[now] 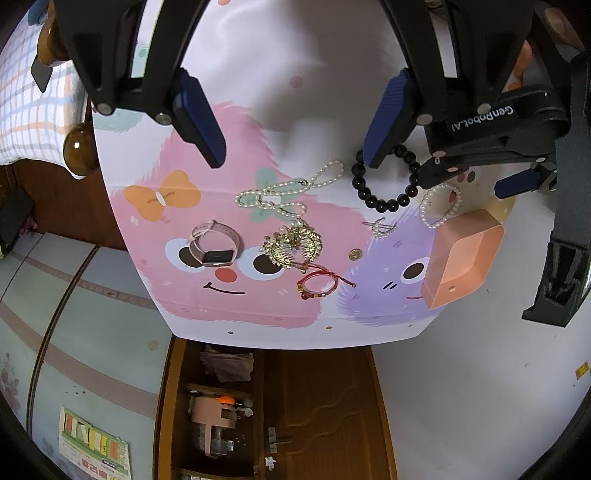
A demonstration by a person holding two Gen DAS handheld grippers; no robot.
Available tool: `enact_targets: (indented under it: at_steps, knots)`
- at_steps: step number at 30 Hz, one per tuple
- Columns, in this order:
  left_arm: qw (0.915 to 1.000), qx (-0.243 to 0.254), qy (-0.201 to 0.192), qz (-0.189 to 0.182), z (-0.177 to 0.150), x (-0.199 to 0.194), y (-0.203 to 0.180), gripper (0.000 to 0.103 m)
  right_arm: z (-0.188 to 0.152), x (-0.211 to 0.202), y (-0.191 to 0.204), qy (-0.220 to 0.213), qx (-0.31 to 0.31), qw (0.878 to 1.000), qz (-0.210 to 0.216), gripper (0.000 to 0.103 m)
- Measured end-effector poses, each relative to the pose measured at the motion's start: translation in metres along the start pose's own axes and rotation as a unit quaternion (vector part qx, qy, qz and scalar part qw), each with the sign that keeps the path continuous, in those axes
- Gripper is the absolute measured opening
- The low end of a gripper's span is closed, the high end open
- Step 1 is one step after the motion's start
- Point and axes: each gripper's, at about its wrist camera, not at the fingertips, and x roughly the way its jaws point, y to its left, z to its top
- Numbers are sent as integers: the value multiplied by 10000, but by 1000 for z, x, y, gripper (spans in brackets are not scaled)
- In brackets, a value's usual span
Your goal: Organize jewelry
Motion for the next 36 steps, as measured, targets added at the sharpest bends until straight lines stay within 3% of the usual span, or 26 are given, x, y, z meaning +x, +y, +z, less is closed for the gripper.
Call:
enact_targets:
  at_steps: [10, 17, 36]
  knots:
    - [10000, 38, 4, -5, 1, 0, -4, 102, 1, -1, 1, -53, -30, 10000, 17, 77]
    - [10000, 37, 1, -4, 1, -1, -4, 102, 2, 1, 2, -4, -77, 9999, 87, 69]
    - [10000, 9, 76, -18, 4, 5, -2, 102, 3, 7, 4, 46, -35, 9999, 96, 69]
